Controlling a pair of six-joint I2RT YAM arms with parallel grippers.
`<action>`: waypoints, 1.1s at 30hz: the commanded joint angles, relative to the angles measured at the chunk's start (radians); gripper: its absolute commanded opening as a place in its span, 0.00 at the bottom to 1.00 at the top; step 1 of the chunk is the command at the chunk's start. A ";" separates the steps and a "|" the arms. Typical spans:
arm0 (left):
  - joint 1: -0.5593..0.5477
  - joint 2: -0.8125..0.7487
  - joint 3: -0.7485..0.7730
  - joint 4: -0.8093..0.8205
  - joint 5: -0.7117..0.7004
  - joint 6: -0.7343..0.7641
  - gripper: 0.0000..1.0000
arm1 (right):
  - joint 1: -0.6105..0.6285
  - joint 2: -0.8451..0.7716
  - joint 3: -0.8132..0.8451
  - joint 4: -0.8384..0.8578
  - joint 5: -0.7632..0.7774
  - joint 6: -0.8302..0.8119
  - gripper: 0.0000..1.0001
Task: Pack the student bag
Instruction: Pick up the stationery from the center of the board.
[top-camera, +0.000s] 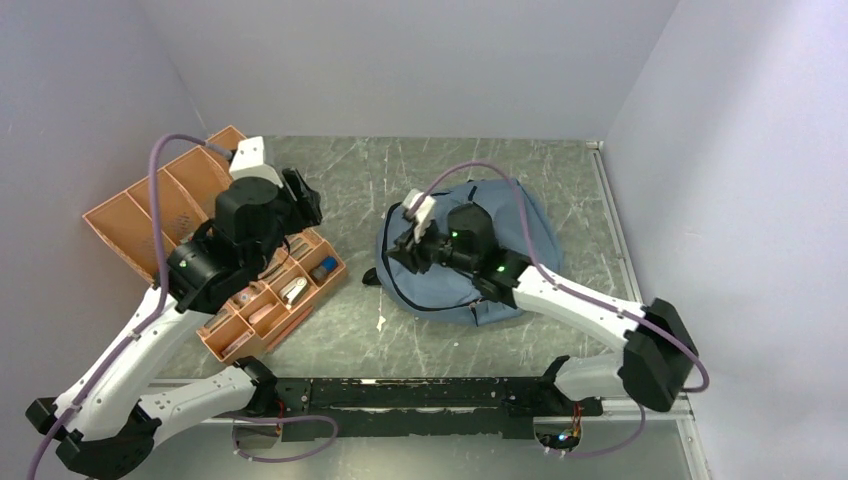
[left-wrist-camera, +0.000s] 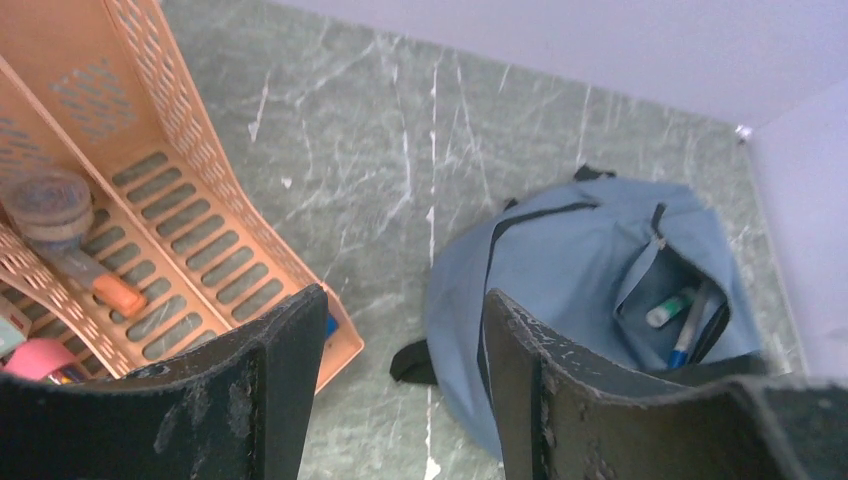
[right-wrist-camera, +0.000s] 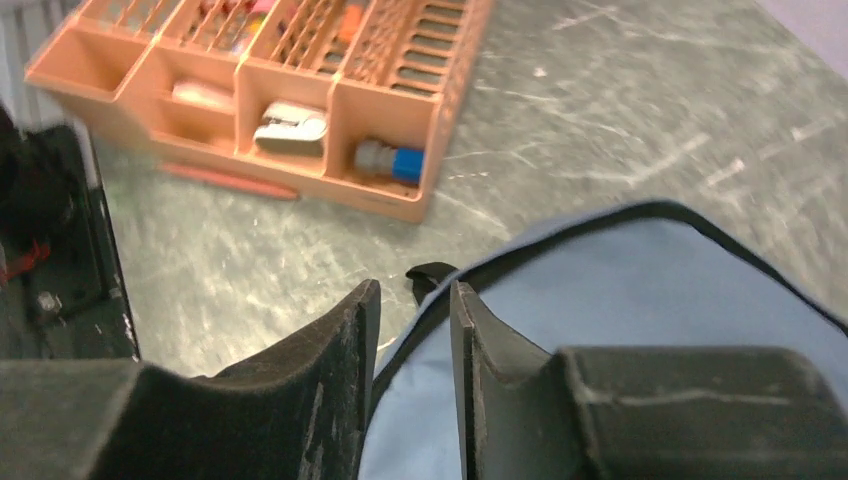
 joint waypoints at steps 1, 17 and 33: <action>0.008 0.014 0.128 -0.050 -0.052 0.053 0.63 | 0.105 0.105 0.027 0.132 -0.102 -0.242 0.33; 0.009 -0.028 0.122 -0.042 0.043 0.066 0.63 | 0.387 0.516 0.266 -0.029 -0.416 -0.788 0.34; 0.009 -0.064 0.088 -0.027 0.112 0.070 0.62 | 0.400 0.865 0.619 -0.217 -0.464 -0.870 0.38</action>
